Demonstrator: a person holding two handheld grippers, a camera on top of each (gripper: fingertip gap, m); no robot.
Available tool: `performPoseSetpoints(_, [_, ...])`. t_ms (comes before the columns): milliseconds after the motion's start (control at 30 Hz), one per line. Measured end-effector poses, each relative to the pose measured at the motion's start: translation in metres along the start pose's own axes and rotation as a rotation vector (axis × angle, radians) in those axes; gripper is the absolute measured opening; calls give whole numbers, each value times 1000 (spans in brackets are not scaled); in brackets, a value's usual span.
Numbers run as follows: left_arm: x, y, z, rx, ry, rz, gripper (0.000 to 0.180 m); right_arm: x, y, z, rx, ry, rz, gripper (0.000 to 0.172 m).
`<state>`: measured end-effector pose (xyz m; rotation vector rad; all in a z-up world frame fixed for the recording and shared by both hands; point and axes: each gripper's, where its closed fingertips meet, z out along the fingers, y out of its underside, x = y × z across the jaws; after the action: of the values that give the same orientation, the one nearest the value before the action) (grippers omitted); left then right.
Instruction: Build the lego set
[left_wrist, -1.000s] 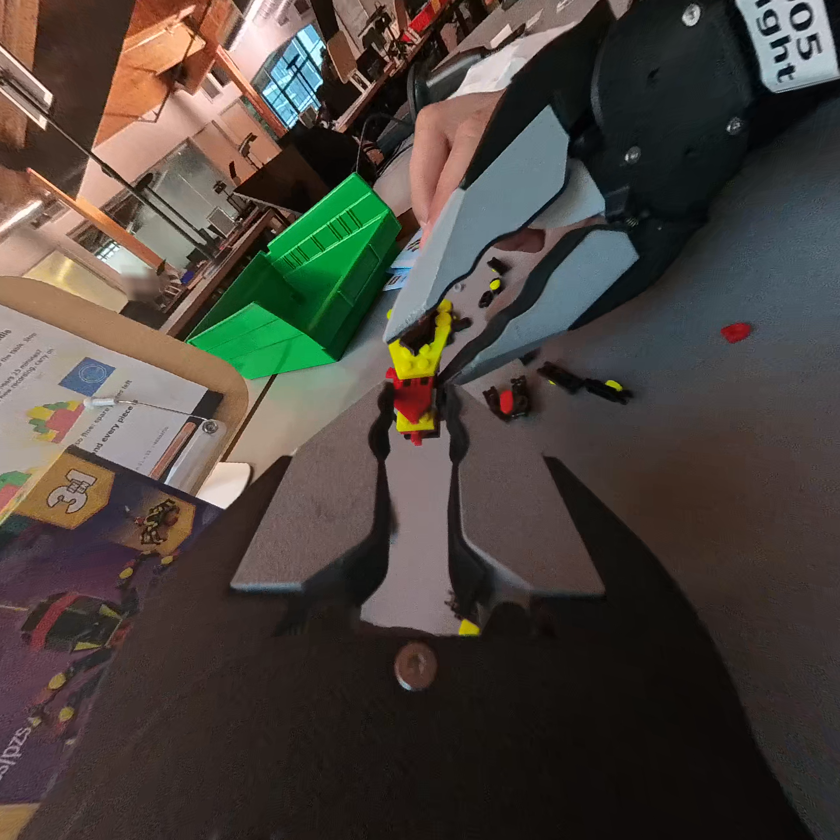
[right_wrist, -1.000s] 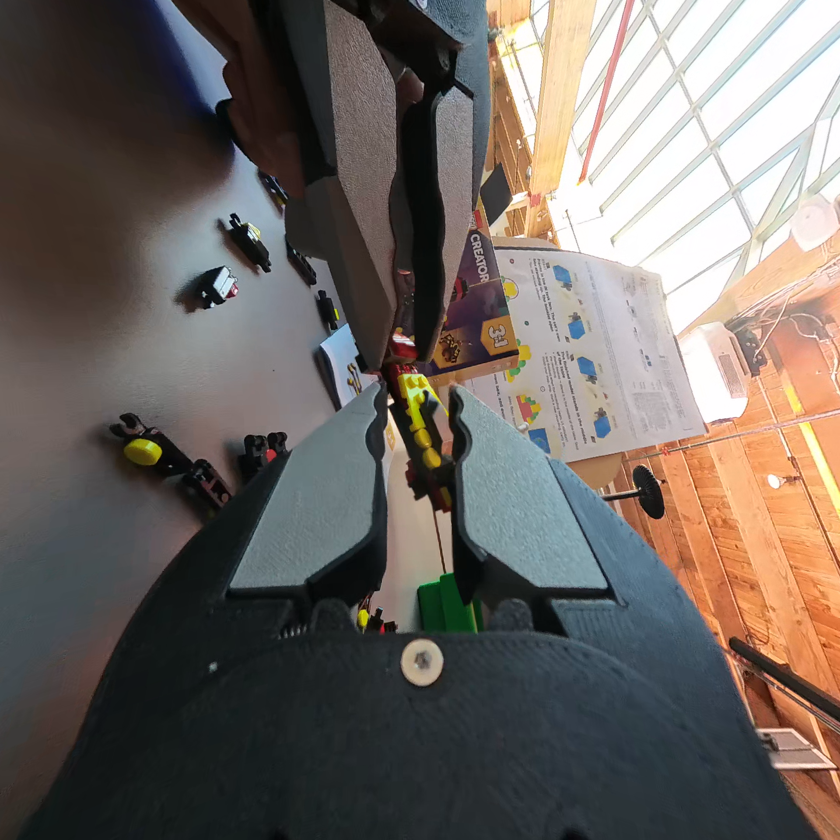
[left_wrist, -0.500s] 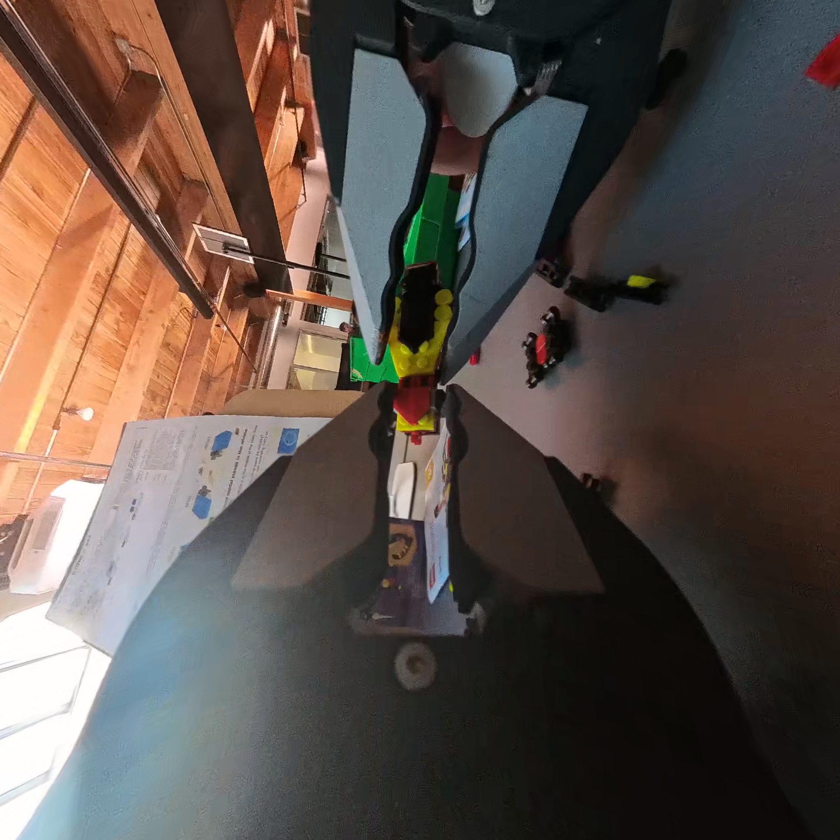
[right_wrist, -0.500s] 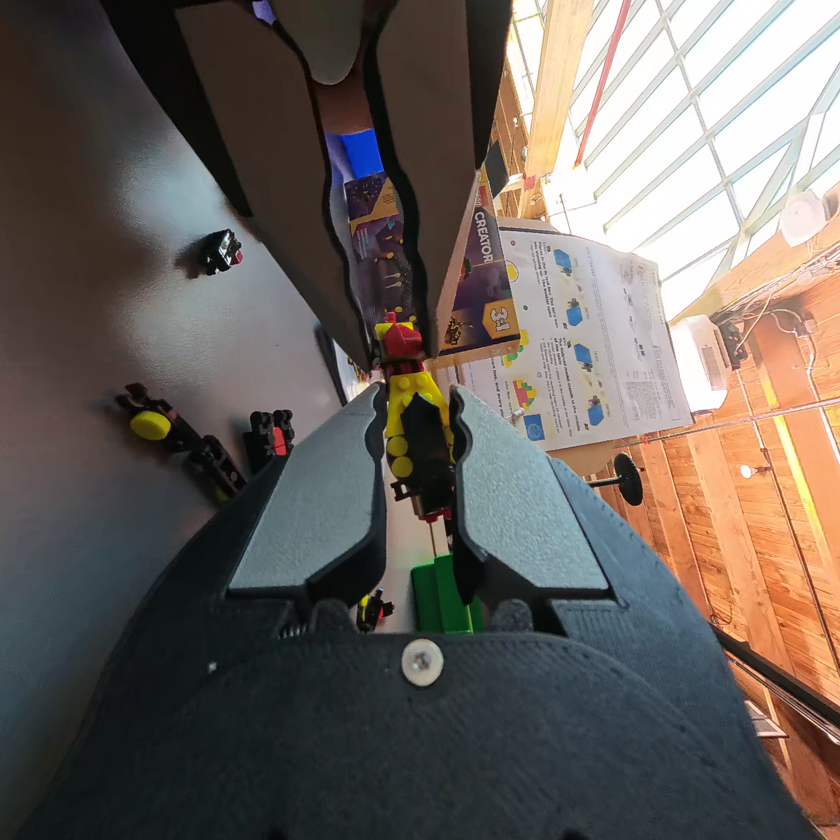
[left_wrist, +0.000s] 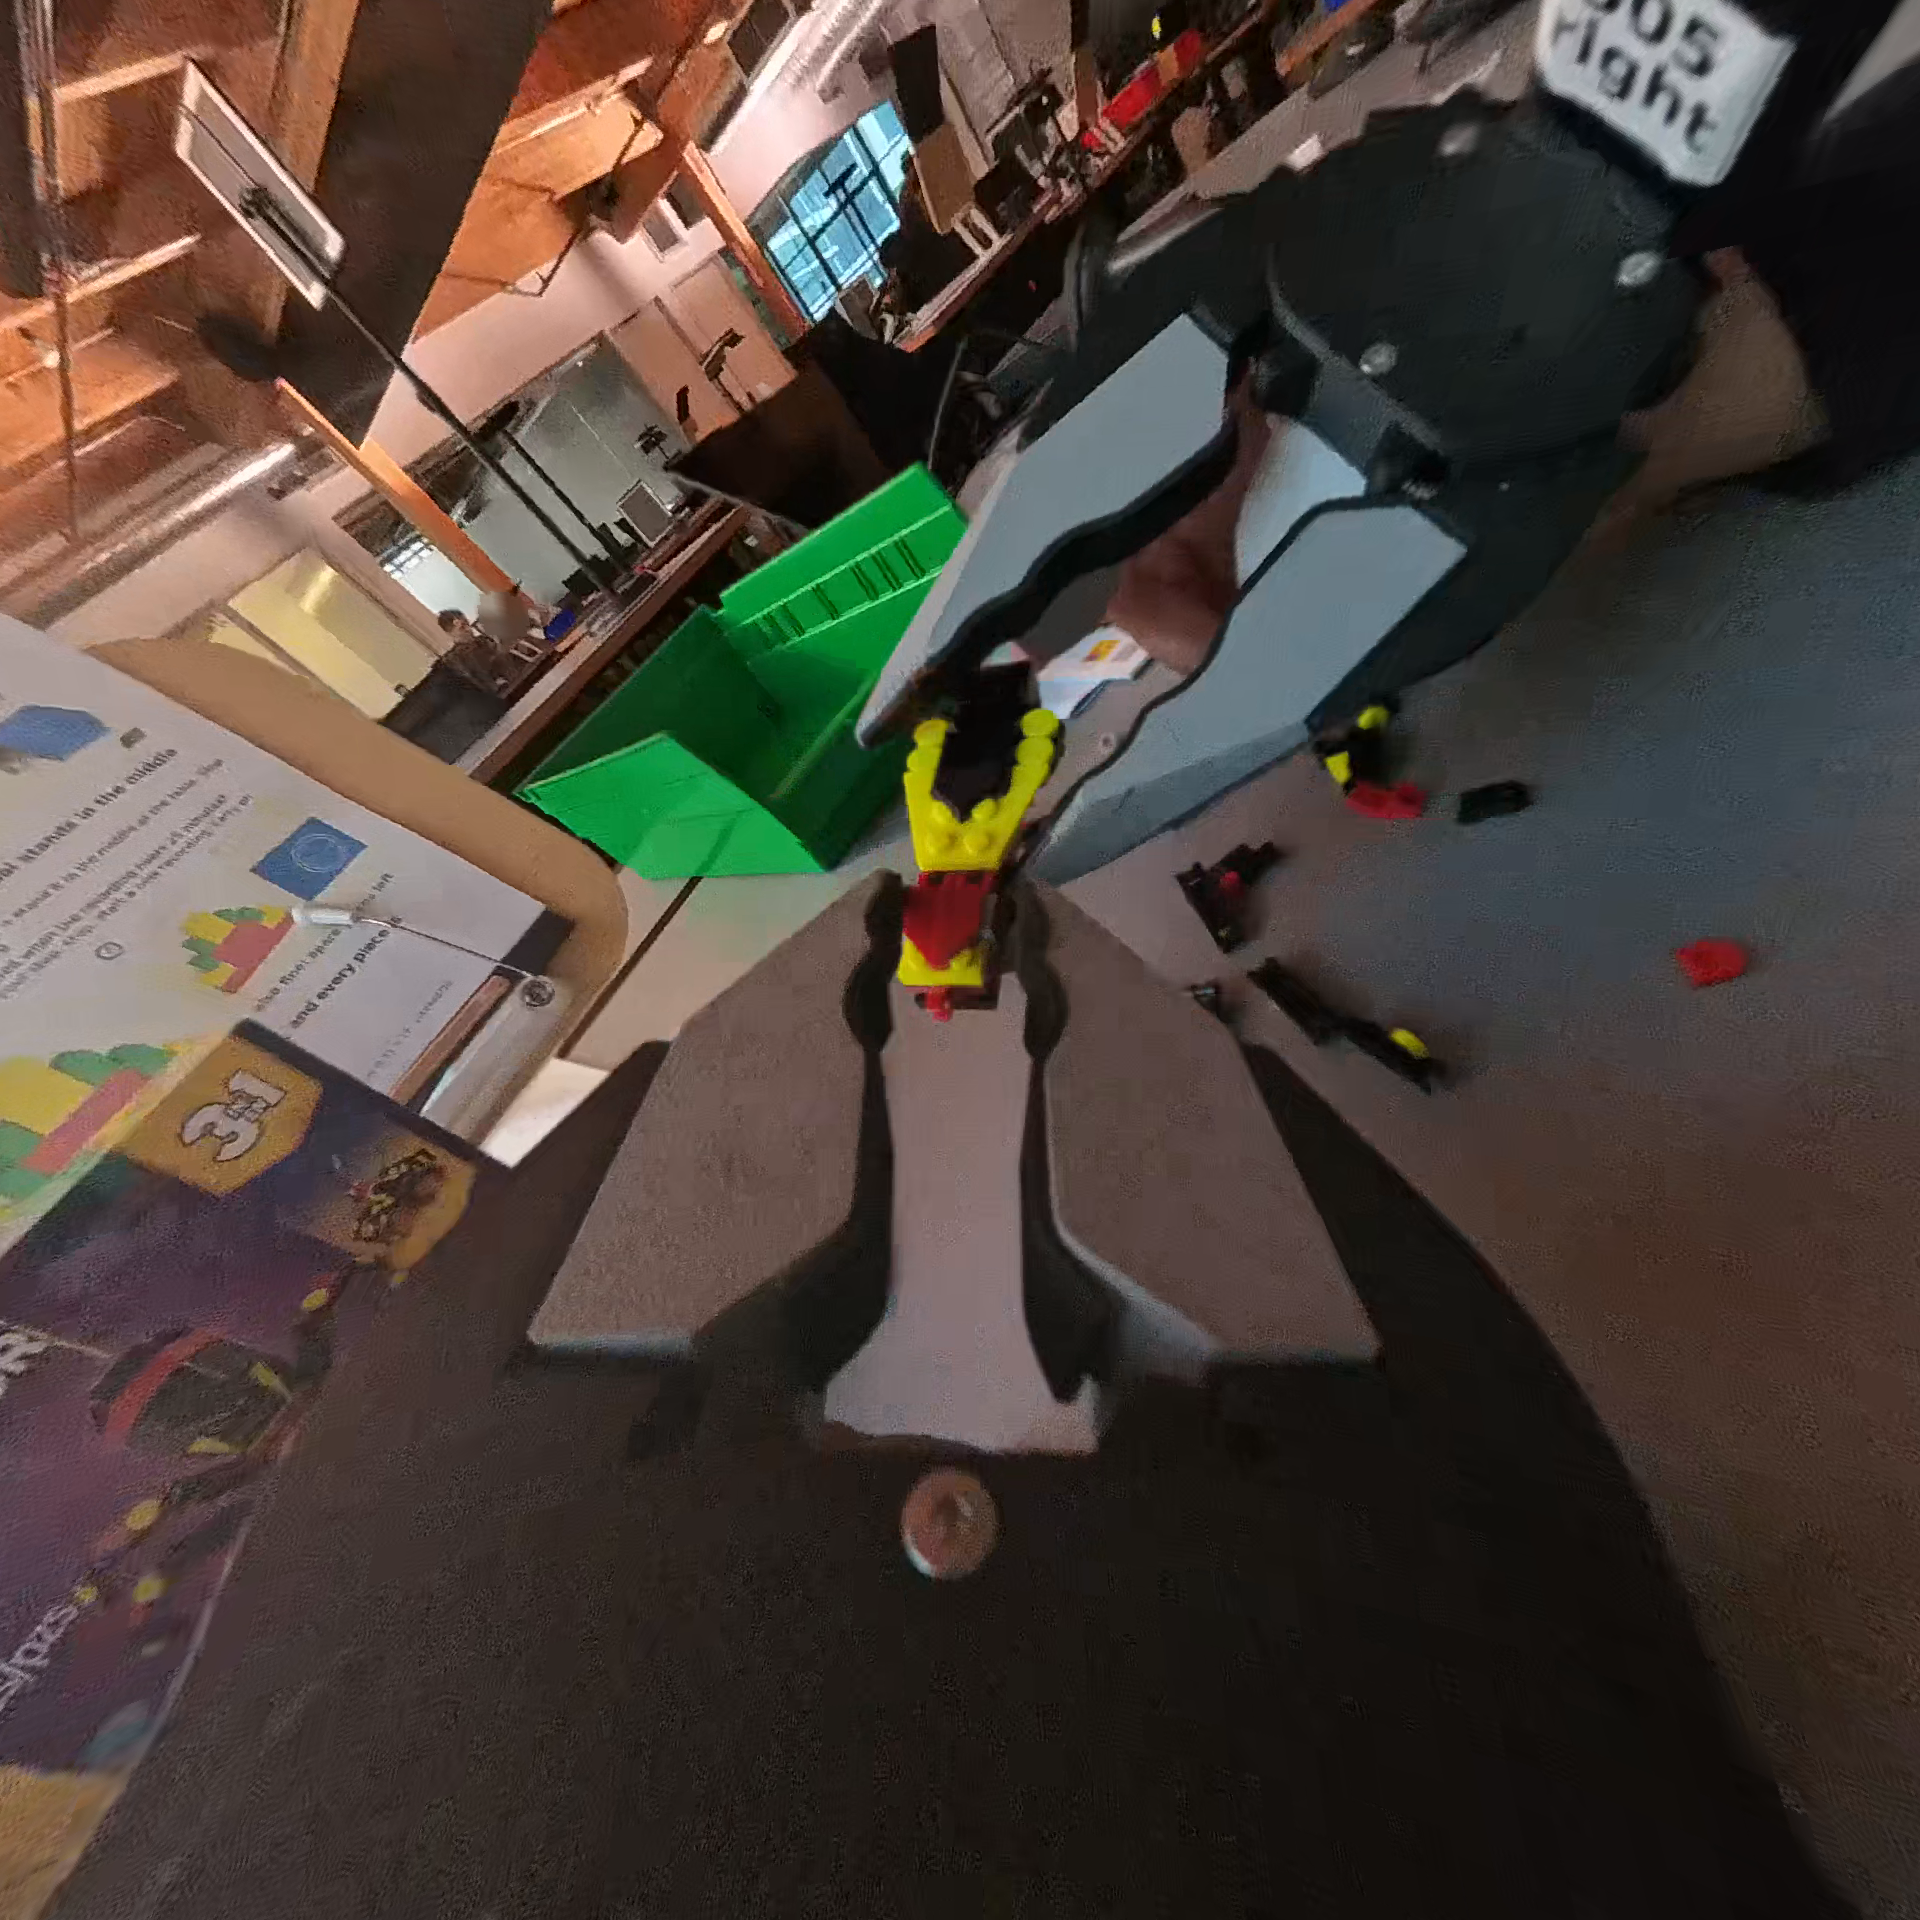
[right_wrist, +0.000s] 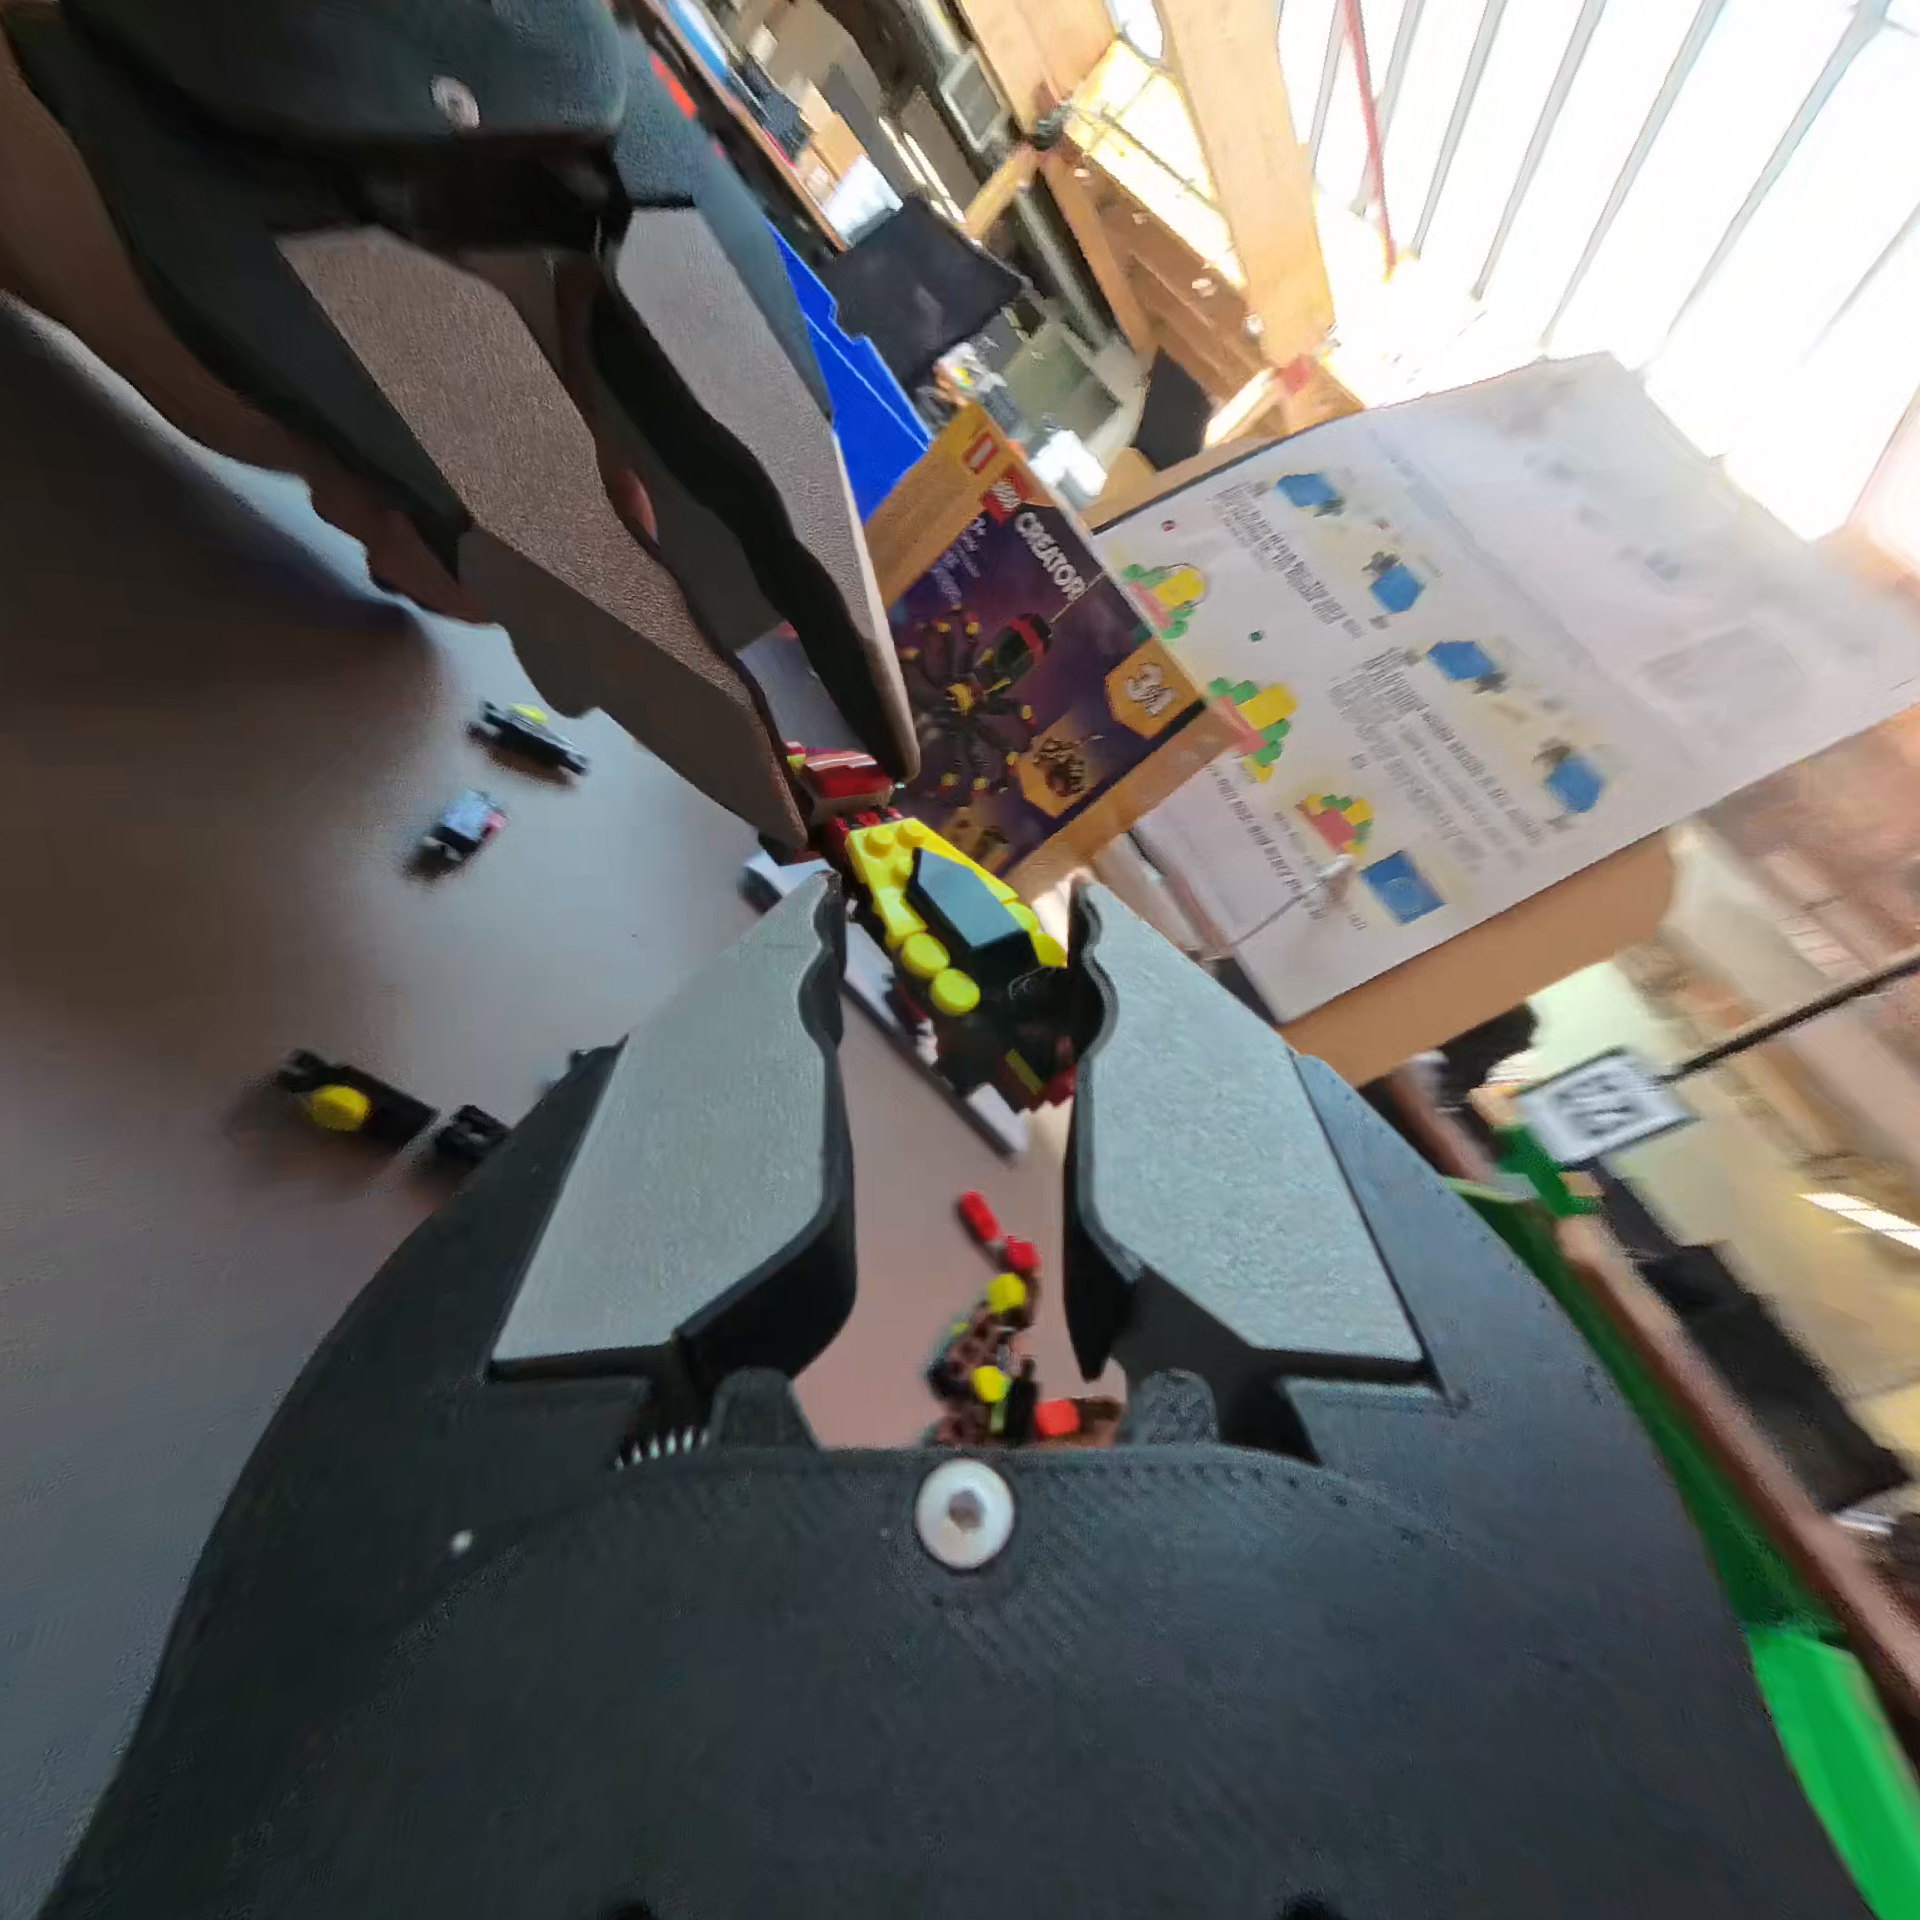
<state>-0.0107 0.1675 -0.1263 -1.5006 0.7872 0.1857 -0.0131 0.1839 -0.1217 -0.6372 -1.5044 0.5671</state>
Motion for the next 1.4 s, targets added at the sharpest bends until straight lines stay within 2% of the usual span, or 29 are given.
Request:
performPoseSetpoints(67, [4,-2,-3,27,70,-68,20,-2,1,-2,28,-81,173,43])
performPoseSetpoints(167, [7,-6,-5,46,101,-104,19,4,1,-7,63,-111,263,57])
performPoseSetpoints(267, [12,-6,-3,36,95,-59,20,-1,0,-10,66,-160,268,51])
performPoseSetpoints(500, [18,-10,-3,54,154,-108,19,-7,-2,-15,79,-180,224,46])
performPoseSetpoints(600, [27,-13,-5,35,257,-232,19,-15,-3,-20,63,-244,201,50])
performPoseSetpoints(700, [37,-18,-9,21,400,-450,19,-19,-8,-27,72,-329,274,61])
performPoseSetpoints(800, [40,-22,-12,35,468,-552,19,-24,-11,-32,73,-409,372,54])
performPoseSetpoints(867, [42,-22,-11,30,444,-499,19,-35,-12,-36,68,-494,413,32])
performPoseSetpoints(933, [48,-24,-13,44,427,-380,16,-39,-14,-41,67,-542,439,29])
performPoseSetpoints(967, [47,-26,-13,56,390,-321,0,-43,-13,-44,50,-582,456,31])
performPoseSetpoints(1000, [41,-23,-10,55,314,-269,0,-48,-13,-48,42,-646,475,37])
performPoseSetpoints(1033, [39,-19,-9,36,286,-219,0,-52,-15,-53,46,-704,498,50])
performPoseSetpoints(1067, [44,-14,-9,8,310,-183,0,-52,-15,-53,43,-719,527,53])
performPoseSetpoints(1100, [48,-13,-9,1,330,-172,0,-50,-12,-49,28,-698,537,43])
performPoseSetpoints(1133, [46,-14,-8,1,315,-176,0,-48,-5,-43,-4,-665,506,26])
performPoseSetpoints(1167, [46,-13,-7,-3,315,-180,0,-45,3,-37,-41,-611,464,21])
performPoseSetpoints(1300, [30,1,-2,-75,225,-191,0,-36,24,-26,-117,-473,314,20])
performPoseSetpoints(1400, [19,9,0,-106,165,-185,0,-27,31,-20,-141,-399,306,20])
